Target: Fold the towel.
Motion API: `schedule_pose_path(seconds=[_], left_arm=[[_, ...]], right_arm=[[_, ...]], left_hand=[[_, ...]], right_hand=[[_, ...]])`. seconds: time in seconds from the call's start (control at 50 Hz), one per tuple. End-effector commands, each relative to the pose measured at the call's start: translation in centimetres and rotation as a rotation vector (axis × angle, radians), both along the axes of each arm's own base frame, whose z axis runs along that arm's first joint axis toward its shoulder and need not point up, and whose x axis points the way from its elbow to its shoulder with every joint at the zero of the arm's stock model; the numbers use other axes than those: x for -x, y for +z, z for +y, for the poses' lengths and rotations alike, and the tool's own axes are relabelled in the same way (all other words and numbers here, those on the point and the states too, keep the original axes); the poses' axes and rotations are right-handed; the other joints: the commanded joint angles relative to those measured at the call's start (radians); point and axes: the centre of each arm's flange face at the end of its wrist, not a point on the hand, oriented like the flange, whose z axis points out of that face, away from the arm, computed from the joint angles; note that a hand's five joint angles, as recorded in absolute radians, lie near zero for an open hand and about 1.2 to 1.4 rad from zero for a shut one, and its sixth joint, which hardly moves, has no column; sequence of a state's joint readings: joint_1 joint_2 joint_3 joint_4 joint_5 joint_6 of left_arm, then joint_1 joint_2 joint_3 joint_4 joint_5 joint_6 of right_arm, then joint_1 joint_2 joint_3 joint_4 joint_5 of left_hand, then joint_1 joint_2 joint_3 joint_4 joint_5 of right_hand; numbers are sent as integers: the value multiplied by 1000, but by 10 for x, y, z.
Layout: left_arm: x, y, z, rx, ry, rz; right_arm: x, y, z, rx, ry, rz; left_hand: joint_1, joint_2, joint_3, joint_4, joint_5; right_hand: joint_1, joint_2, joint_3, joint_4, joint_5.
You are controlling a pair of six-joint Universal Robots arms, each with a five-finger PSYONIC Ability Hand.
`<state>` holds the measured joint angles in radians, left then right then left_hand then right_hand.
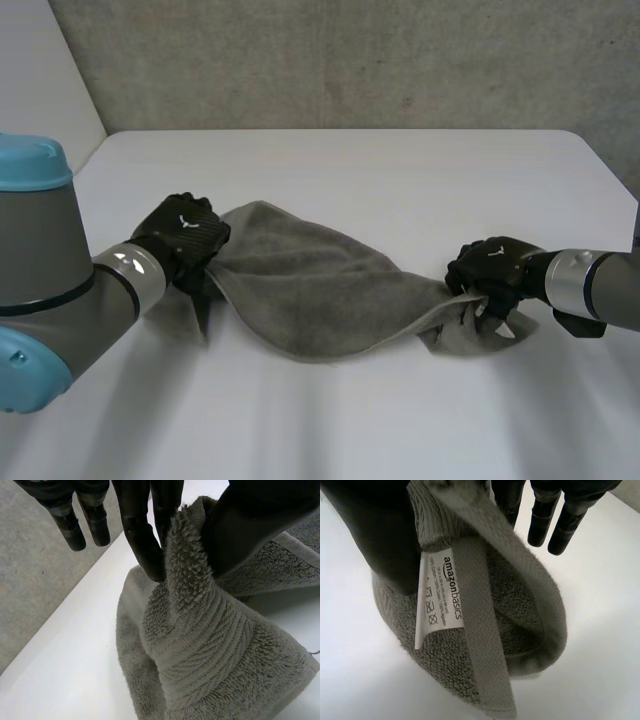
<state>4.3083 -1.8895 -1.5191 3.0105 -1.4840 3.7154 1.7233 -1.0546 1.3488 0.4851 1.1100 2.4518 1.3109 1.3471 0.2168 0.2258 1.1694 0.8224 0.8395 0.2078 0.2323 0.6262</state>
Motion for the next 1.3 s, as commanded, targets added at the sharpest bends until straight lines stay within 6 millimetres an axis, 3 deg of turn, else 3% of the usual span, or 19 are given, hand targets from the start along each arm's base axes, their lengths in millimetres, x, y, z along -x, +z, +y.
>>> schedule_pose_path(seconds=[0.02,0.16,0.44,0.6,0.72,0.82,0.92,0.98,1.04,1.08,1.1,1.12,1.14,1.18,1.2,1.24,1.26,1.28,1.3], left_arm=[[-2,3,4,5,0,2],[-3,2,7,-4,0,-1],[-8,4,14,-6,2,0],[-10,8,15,6,7,5],[-16,-1,17,-28,19,-20],[-25,0,4,-22,58,-20],[-26,-5,-32,6,86,-38],[-23,-6,-42,26,75,-59],[-11,-4,-59,100,35,-95],[0,23,-92,324,47,-27],[0,23,-92,326,47,-27],[8,43,-105,480,52,40],[8,44,-105,481,52,41],[23,96,-116,849,51,222],[24,96,-116,850,51,223],[26,158,-99,1185,39,429],[26,158,-99,1187,39,430],[22,189,-83,1310,23,529],[22,189,-83,1311,23,530]], right_arm=[[-7,7,6,-7,-8,-35],[-14,17,11,17,8,-48],[-16,13,11,23,5,-43],[-18,12,15,29,21,-26],[-13,10,10,48,8,21],[-8,13,2,127,19,112],[-14,19,-20,274,78,198],[-19,22,-29,327,88,197],[-34,38,-47,488,97,169],[-47,80,-75,760,48,97],[-47,80,-76,762,47,97],[-51,107,-87,913,7,41],[-51,108,-87,915,6,41],[-52,168,-97,1188,-97,-140],[-52,168,-97,1190,-97,-141],[-40,238,-80,1407,-159,-383],[-40,239,-80,1408,-159,-385],[-33,261,-70,1453,-160,-473],[-27,272,-64,1445,-157,-533]], left_hand=[[85,49,-42,-51,52],[85,49,-42,-51,52],[85,49,-42,-51,52],[85,49,-42,-51,52],[85,49,-42,-51,52],[85,49,-42,-51,52],[85,49,-42,-51,52],[85,49,-42,-51,52],[85,49,-42,-51,52],[85,49,-42,-51,52],[85,49,-42,-51,52],[85,49,-42,-51,52],[85,49,-42,-51,52],[85,49,-42,-51,52],[85,49,-42,-51,52],[85,49,-42,-51,52],[85,49,-42,-51,52],[85,49,-42,-51,52],[85,49,-42,-51,52]], right_hand=[[-42,-59,-33,-58,-20],[-80,-97,-33,-58,-58],[-36,-53,-33,-58,-14],[257,240,-33,-58,279],[349,332,-33,-58,371],[455,437,-33,-58,476],[574,557,-33,-58,596],[574,557,-33,-58,596],[574,557,-33,-58,596],[574,557,-33,-58,596],[574,557,-33,-58,596],[574,557,-33,-58,596],[574,557,-33,-58,596],[574,557,-33,-58,596],[574,557,-33,-58,596],[574,557,-33,-58,596],[574,557,-33,-58,596],[574,557,-33,-58,596],[574,557,-33,-58,596]])
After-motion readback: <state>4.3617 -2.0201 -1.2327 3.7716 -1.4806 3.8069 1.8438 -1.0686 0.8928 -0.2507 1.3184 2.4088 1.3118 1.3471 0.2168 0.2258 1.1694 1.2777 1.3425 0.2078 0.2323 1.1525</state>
